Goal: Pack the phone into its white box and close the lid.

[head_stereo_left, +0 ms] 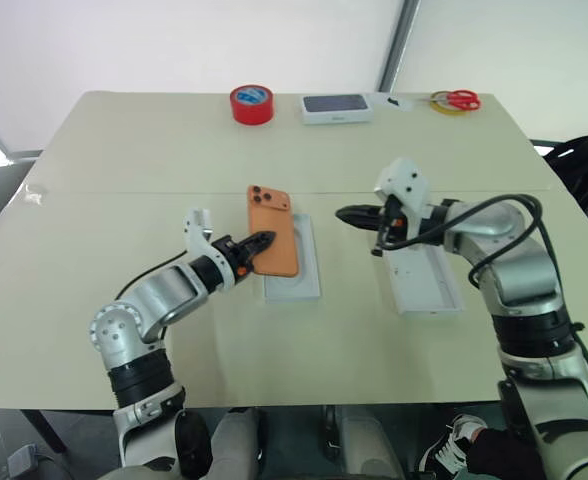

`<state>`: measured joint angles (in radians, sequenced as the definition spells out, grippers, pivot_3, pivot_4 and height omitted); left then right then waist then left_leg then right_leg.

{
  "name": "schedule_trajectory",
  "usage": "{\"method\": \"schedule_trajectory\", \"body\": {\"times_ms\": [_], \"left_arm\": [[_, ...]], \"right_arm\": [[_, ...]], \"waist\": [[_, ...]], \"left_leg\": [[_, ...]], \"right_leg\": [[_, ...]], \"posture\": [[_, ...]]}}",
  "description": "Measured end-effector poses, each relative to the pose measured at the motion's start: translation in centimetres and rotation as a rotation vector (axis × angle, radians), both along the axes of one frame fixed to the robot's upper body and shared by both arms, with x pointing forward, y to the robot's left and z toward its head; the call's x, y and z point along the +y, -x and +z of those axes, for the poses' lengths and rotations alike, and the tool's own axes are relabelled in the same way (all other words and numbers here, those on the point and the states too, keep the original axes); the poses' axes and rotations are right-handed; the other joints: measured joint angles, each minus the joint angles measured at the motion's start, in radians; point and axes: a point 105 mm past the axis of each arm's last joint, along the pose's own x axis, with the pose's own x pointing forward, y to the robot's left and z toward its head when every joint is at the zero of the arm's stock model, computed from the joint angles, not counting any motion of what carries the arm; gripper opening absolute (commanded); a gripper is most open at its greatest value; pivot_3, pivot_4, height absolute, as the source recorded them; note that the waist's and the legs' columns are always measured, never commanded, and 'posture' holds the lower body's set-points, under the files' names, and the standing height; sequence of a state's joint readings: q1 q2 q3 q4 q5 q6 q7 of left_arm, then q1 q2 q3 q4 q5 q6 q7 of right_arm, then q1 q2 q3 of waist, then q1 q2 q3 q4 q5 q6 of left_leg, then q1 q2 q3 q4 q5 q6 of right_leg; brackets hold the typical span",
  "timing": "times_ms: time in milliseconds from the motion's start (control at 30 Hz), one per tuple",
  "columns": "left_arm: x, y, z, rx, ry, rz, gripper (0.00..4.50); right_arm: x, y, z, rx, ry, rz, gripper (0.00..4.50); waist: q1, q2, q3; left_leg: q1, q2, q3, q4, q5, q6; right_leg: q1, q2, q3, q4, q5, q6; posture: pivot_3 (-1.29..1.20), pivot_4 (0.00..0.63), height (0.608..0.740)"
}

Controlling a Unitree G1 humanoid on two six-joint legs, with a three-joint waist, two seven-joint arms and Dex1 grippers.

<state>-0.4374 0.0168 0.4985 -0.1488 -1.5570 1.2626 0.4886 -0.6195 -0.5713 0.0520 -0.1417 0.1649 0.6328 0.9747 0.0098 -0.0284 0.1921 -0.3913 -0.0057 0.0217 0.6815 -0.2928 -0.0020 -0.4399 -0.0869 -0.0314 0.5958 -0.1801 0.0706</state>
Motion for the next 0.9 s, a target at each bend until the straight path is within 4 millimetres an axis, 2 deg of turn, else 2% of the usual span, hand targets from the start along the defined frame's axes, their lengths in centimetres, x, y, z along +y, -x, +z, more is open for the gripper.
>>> {"method": "schedule_trajectory", "body": {"times_ms": [100, 333, 633, 900], "left_arm": [[-0.8, -0.2, -0.7, 0.036, -0.007, -0.004, 0.05], [-1.2, -0.6, -1.1, 0.050, -0.058, -0.007, 0.05], [-2.0, -0.9, -2.2, 0.077, -0.115, -0.019, 0.05], [-2.9, -1.1, -2.7, 0.084, -0.121, -0.044, 0.05]], "right_arm": [[-0.8, -0.1, -0.7, 0.014, 0.007, -0.039, 0.00], [-0.9, -0.3, -0.6, 0.003, -0.005, -0.068, 0.00], [-1.6, 1.4, -1.9, 0.072, 0.006, -0.008, 0.00], [-1.5, 1.4, -1.9, 0.071, -0.001, -0.008, 0.00]], "waist": [[0.001, 0.000, 0.000], [0.003, 0.000, 0.000], [0.003, 0.000, 0.000], [0.003, 0.000, 0.000]], "left_leg": [[0.000, 0.000, 0.000, 0.000, 0.000, 0.000], [0.000, -0.001, 0.000, 0.001, 0.000, 0.000], [0.000, -0.001, 0.000, 0.001, 0.000, 0.001], [0.000, 0.000, 0.000, 0.001, 0.000, 0.001]], "right_leg": [[0.000, 0.000, 0.000, 0.000, 0.000, 0.000], [0.000, 0.001, 0.000, -0.001, 0.000, 0.000], [0.001, 0.001, 0.000, -0.001, 0.000, 0.000], [0.001, 0.002, 0.000, -0.001, -0.001, 0.000]], "posture": [[0.00, 0.150, 0.732], [0.00, 0.150, 0.732], [0.00, 0.150, 0.732], [0.00, 0.150, 0.732]]}}
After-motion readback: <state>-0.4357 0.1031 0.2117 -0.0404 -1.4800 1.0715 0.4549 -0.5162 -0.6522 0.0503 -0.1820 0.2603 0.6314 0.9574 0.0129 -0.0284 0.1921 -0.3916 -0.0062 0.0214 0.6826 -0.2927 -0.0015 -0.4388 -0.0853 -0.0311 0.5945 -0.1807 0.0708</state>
